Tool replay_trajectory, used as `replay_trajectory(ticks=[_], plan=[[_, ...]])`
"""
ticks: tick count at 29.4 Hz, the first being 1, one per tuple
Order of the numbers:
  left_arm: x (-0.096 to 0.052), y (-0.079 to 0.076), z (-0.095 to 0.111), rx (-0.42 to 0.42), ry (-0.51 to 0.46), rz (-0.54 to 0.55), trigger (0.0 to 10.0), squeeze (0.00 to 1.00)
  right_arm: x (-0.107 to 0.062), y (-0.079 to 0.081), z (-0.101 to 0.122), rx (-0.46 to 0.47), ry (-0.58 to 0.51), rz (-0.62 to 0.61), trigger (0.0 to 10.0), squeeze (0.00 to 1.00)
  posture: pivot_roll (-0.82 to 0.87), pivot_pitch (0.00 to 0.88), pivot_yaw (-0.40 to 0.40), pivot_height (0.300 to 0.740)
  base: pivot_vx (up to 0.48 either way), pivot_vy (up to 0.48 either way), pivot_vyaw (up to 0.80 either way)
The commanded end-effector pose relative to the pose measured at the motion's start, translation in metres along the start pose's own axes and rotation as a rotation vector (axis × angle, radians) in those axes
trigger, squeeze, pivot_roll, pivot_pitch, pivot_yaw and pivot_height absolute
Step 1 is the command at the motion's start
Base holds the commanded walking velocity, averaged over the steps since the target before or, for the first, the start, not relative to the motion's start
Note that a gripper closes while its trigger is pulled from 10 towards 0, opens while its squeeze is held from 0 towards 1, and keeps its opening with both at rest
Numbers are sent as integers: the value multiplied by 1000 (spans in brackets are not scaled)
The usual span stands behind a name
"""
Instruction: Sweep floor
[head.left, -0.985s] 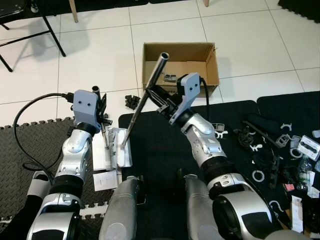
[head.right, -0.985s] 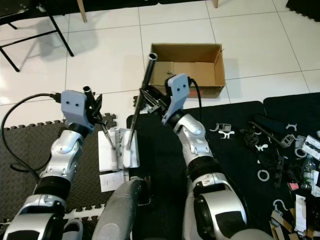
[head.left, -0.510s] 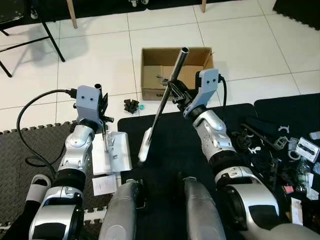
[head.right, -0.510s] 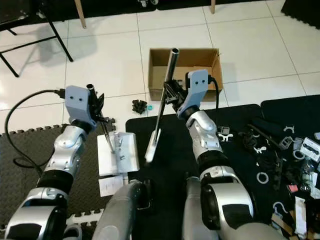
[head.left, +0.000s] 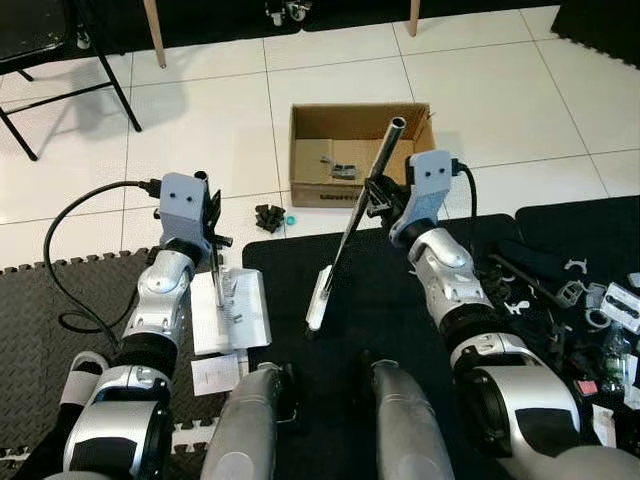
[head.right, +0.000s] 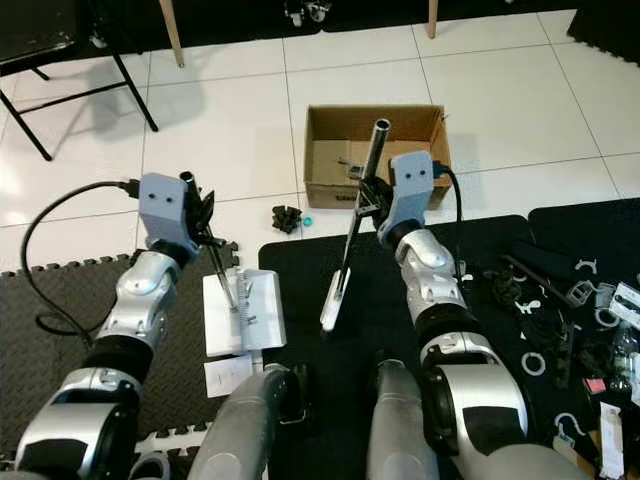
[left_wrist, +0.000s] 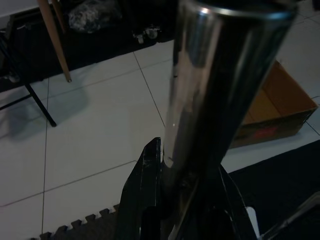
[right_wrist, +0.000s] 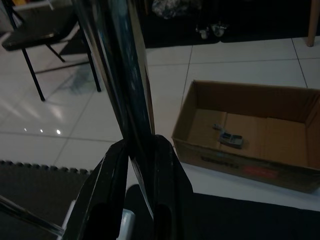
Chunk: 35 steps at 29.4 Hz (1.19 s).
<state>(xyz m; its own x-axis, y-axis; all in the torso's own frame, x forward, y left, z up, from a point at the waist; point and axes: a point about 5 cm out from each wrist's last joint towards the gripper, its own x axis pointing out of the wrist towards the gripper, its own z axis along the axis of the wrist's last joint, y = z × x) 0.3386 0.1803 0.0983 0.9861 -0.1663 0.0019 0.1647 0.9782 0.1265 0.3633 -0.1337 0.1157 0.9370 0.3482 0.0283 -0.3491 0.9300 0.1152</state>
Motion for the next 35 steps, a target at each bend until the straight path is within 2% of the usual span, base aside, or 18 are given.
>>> replay_trajectory(ticks=[1, 13, 24, 26, 35], plan=[[-6, -14, -21, -50, 93, -28, 10000, 0, 1, 0, 1, 30, -26, -17, 10000, 0, -27, 163, 54, 740, 0, 0, 0], [0, -11, -16, -41, 80, -10, 10000, 0, 4, 0, 3, 38, -31, -35, 10000, 0, -20, 140, 57, 740, 0, 0, 0], [5, 2, -8, -19, 66, 31, 10000, 0, 9, 2, 10, 55, -58, -35, 10000, 0, 19, 103, 87, 740, 0, 0, 0], [8, 9, -2, -8, 56, 41, 10000, 0, 11, 5, 11, 61, -64, -33, 10000, 0, 35, 84, 108, 740, 0, 0, 0], [14, 16, 8, -4, 34, 58, 10000, 0, 14, 11, 10, 70, -67, -22, 10000, 0, 25, 77, 105, 740, 0, 0, 0]])
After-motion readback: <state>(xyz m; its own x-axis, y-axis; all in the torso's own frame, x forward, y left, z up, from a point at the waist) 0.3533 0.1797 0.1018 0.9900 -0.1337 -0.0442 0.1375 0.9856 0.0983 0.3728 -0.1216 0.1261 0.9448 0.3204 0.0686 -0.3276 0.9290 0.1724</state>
